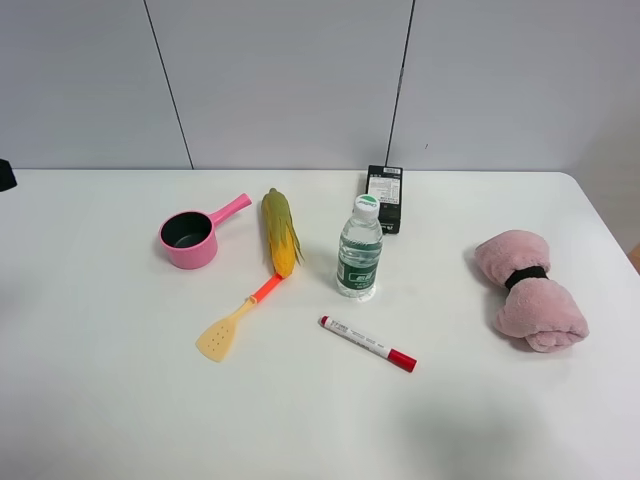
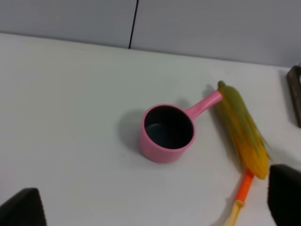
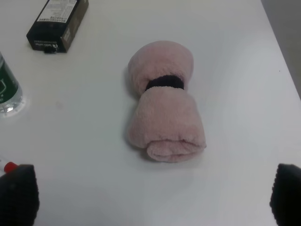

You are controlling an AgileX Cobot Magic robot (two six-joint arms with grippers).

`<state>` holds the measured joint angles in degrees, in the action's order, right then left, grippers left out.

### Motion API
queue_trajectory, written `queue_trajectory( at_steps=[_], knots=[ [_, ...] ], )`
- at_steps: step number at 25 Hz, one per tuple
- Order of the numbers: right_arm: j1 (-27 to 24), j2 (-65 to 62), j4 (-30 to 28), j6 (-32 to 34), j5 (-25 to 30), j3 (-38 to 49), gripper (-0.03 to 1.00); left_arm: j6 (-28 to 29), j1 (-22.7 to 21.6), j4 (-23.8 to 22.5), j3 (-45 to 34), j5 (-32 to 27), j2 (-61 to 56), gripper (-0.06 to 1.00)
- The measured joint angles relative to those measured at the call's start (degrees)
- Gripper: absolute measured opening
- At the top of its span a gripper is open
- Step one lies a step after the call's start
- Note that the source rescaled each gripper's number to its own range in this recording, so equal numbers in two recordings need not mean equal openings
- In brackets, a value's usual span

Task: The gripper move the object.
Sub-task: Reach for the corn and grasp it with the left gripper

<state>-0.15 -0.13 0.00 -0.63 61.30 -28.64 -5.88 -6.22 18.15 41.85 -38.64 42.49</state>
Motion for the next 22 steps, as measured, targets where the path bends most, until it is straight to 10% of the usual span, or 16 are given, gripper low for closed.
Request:
queue_trajectory(
  at_steps=[22],
  knots=[
    [0.00, 0.00, 0.00, 0.00, 0.00, 0.00, 1.00, 3.02, 33.76, -2.54, 24.60, 17.72, 46.40, 1.00]
  ],
)
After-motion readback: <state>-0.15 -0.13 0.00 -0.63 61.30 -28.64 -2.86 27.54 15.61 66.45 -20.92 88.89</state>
